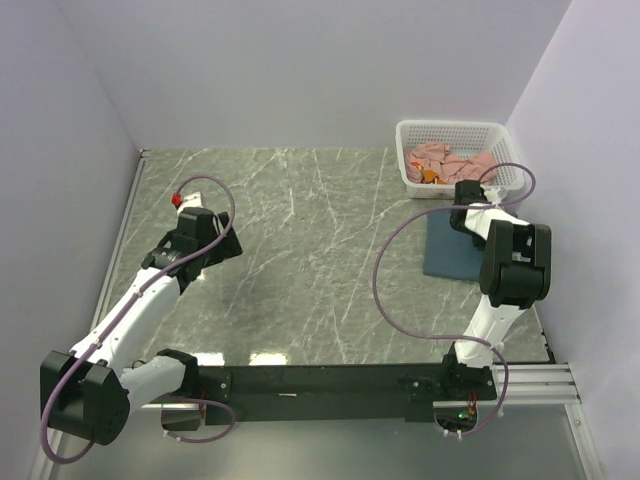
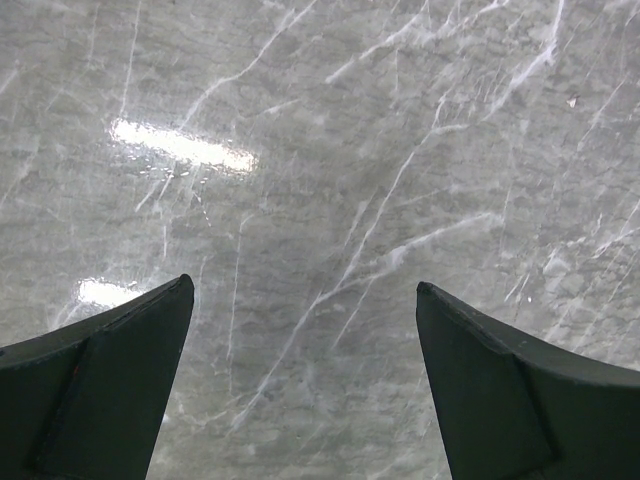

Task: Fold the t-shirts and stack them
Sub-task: Neatly place the folded tshirt to the corner, then reset both grippers

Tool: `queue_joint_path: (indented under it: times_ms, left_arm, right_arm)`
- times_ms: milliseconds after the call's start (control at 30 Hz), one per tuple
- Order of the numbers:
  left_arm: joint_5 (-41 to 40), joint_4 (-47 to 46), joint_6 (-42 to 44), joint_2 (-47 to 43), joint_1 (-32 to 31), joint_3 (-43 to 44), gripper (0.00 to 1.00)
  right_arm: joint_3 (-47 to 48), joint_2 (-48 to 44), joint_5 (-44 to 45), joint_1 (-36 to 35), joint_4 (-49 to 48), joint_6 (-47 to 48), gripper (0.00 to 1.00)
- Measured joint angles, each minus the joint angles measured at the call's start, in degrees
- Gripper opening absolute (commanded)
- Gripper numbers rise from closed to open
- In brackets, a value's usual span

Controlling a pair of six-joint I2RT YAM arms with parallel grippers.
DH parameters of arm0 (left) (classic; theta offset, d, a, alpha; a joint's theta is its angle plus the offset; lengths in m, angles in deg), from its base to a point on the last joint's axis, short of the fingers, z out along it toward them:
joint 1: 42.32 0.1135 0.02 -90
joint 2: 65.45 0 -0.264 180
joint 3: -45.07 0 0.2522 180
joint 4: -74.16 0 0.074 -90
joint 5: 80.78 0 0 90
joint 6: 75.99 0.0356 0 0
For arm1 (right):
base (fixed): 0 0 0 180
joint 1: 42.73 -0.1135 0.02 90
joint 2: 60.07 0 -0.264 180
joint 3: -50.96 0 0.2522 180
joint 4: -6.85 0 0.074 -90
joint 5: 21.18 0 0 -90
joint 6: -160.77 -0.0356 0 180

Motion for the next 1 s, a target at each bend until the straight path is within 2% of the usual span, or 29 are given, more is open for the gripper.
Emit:
queue_joint_path:
  times_ms: [233,267,367,400,567,733,867,1000]
  left_arm:
    - [1.0,0.0,0.1,1.4,0.1,0.0,0.99]
    - [1.0,0.0,0.1,1.4,0.1,0.0,0.99]
    - [1.1,-0.1,0.2,1.5,0.1,0.0,0.99]
    - [1.1,-0.1,0.2,1.5,0.1,0.0,0.99]
    - [1.3,-0.2,0.2,1.9,0.1,0.0,0.99]
    - [1.3,-0.3,0.2,2.0,0.1,0.0,0.99]
    - [1.3,-0.4,0.2,1.9,0.5,0.0,0.99]
    - [1.2,-0.4,0.1,0.7,0.8,0.0,0.99]
  right_arm:
    - [2.3,2.9,2.5,2.6,-3.6,5.0,0.01]
    - [2.5,3.4,2.5,2.9,-3.8,5.4,0.05]
    - [3.3,4.7,2.6,3.7,-4.2,6.0,0.27]
    - [3.8,5.3,2.8,3.9,-4.1,5.9,0.3]
    - [8.3,7.2,5.3,4.7,-3.2,4.9,0.46]
    - [13.2,6.8,5.2,4.9,0.7,1.0,0.5]
    - [15.8,2.6,1.9,4.9,6.2,-4.8,0.58]
    - [15.8,-9.6,-4.3,4.9,11.3,-10.3,0.64]
